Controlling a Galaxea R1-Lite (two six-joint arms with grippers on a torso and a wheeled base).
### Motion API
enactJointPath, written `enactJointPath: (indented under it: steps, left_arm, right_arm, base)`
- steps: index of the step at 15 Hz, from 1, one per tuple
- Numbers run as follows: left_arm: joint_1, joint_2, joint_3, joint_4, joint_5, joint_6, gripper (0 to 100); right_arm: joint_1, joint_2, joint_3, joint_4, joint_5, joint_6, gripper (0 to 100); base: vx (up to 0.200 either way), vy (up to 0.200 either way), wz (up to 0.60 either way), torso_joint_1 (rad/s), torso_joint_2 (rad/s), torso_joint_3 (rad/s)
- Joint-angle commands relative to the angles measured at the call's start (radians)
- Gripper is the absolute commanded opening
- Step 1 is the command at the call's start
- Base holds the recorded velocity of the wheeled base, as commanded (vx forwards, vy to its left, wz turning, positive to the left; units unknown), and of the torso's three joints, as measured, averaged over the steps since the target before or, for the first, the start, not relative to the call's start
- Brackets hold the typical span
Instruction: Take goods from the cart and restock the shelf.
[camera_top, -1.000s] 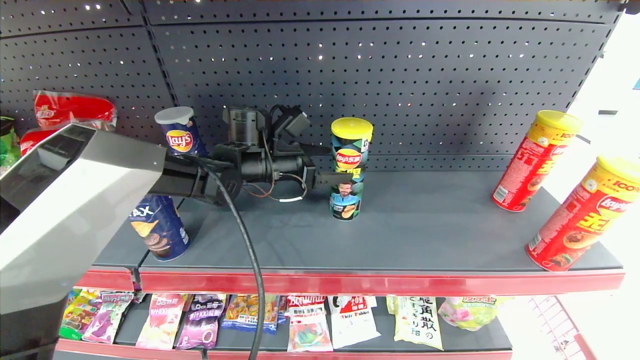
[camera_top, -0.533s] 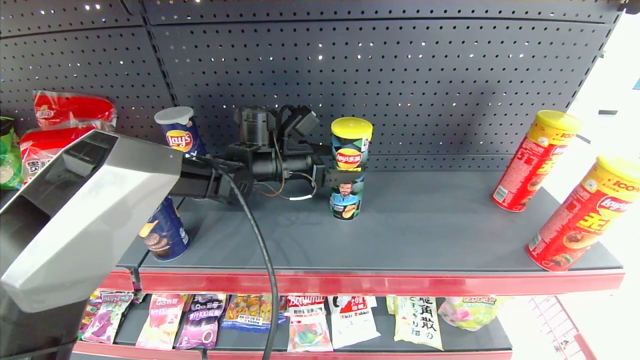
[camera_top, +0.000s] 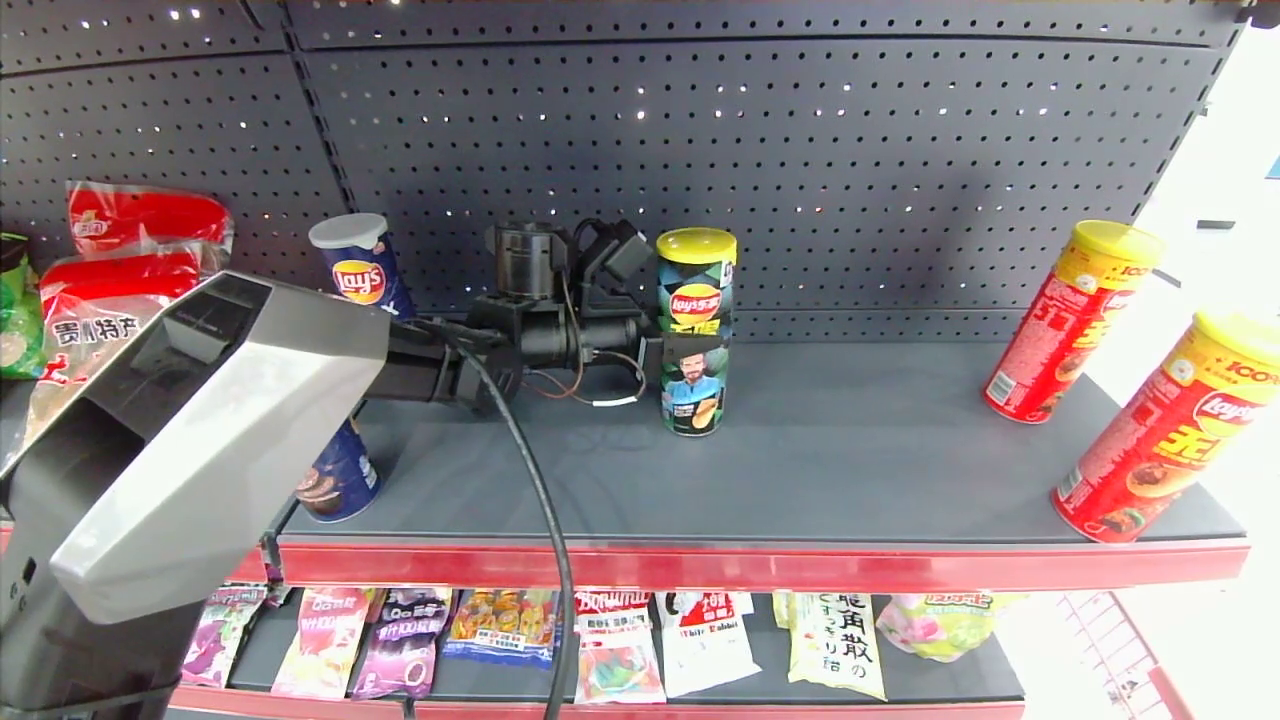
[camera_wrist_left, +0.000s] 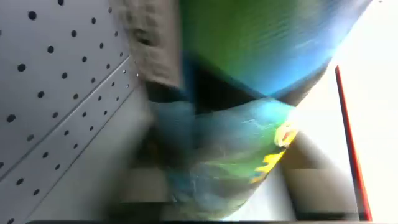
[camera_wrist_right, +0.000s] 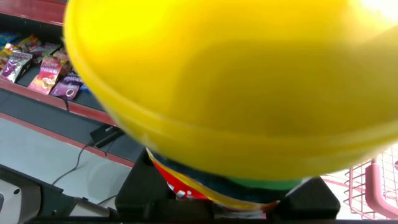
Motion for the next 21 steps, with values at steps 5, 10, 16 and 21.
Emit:
enactJointPath:
  steps: [5,10,16,21]
  left_arm:
    - [0.0,-0.007,0.015,-0.008,0.004,0.003,0]
    - [-0.002,-0.163,0.191,-0.008,0.004,0.008,0]
    - [-0.028,-0.335,0.518,-0.089,0.015,0.011,0]
    - [-0.031,-0.335,0.645,-0.231,0.046,0.006,0]
  right_arm:
    - [-0.001,0.0,-0.001,0.0,0.0,0.0,0]
    - [0.0,0.0,0.001,0.0,0.002,0.0,0]
    - [0.0,-0.004,0.001,0.0,0.003,0.0,0]
    - [0.0,-0.007,0.001,0.0,0.002,0.0,0]
  base:
    - [0.0,0.0,0.0,0.0,0.0,0.0]
    - [0.0,0.0,0.0,0.0,0.0,0.0]
    - [0.0,0.0,0.0,0.0,0.0,0.0]
    - [0.0,0.0,0.0,0.0,0.0,0.0]
